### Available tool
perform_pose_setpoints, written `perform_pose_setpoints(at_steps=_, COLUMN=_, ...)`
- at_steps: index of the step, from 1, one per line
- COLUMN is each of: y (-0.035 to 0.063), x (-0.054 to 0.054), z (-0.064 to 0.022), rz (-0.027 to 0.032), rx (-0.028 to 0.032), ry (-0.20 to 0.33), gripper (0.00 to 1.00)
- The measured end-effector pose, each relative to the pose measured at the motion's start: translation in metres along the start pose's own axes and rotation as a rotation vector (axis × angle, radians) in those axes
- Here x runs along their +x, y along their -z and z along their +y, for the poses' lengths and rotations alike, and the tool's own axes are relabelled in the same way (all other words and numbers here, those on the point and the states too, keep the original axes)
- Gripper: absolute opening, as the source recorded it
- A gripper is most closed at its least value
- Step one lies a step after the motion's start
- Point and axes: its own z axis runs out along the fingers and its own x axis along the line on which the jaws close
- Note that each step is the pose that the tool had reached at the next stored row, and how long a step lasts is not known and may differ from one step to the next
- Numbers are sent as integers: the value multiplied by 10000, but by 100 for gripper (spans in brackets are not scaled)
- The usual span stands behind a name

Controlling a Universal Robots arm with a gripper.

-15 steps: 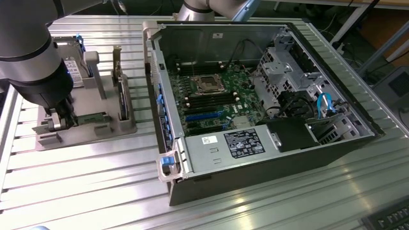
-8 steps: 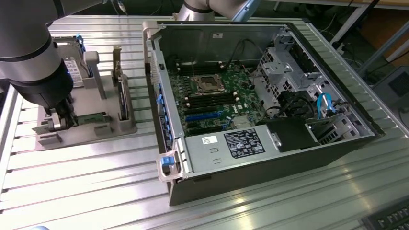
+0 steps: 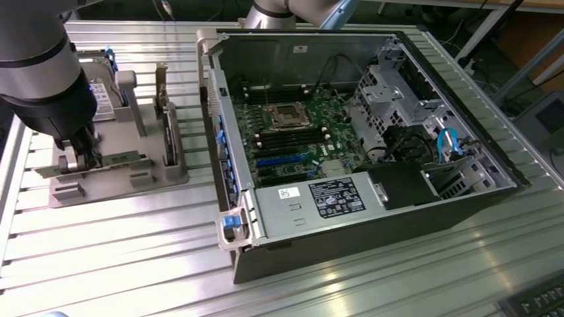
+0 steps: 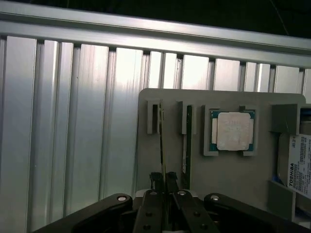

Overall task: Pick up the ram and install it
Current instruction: 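Pick up the ram and move it above insertion slot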

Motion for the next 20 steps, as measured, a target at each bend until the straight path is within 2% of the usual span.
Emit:
perform_pose_setpoints(at_steps=3, y=120, x=-10, z=3, rz=-14, rx=-49, ry=-18, gripper=14)
perform_pose_setpoints(at_steps=8, y=307, x=-25, z=9, rz=-19, rx=-73, ry=-35, gripper=14)
perform_pose_setpoints(at_steps=10, y=435, x=-35, z=13, rz=-21, rx=-90, ry=-46, gripper=14)
perform_pose_setpoints(at_steps=20, y=675, x=-53, z=19, rz=-25, rx=-134, ry=-63, gripper=14)
